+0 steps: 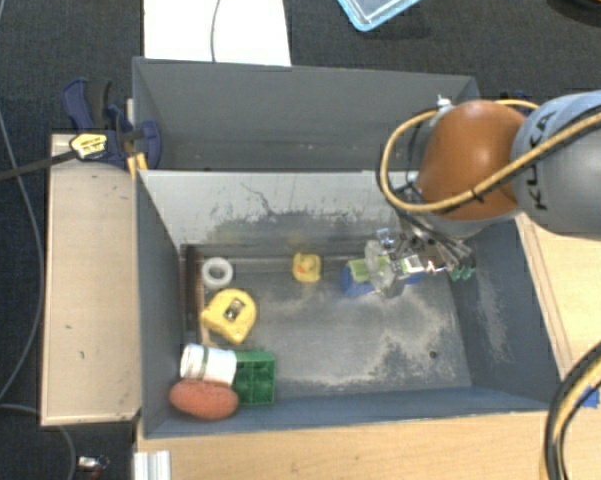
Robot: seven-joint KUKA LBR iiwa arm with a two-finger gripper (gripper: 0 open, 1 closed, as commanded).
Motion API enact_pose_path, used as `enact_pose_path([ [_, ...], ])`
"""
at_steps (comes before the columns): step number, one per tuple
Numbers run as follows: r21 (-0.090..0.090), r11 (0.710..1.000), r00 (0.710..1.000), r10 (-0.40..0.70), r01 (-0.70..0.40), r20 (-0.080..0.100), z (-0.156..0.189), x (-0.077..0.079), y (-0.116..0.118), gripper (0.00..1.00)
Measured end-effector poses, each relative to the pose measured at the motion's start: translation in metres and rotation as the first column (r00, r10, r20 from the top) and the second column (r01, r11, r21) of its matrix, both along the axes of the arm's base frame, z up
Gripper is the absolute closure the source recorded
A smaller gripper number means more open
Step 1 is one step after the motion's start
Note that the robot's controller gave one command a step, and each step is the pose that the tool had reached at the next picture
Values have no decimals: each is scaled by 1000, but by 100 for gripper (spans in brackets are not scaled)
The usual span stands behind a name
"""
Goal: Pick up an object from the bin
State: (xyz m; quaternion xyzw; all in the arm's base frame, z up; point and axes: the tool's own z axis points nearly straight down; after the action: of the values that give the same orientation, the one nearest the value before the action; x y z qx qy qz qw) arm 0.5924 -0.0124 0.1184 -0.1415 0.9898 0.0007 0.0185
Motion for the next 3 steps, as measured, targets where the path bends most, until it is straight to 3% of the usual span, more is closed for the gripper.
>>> enact_pose_path([
  [1,0,999,999,-54,54,2,-10,-5,3,100],
  [2,10,969,969,-247,247,9,-12,-33,50,100],
  [3,2,990,990,-139,139,10,31,-13,13,0],
])
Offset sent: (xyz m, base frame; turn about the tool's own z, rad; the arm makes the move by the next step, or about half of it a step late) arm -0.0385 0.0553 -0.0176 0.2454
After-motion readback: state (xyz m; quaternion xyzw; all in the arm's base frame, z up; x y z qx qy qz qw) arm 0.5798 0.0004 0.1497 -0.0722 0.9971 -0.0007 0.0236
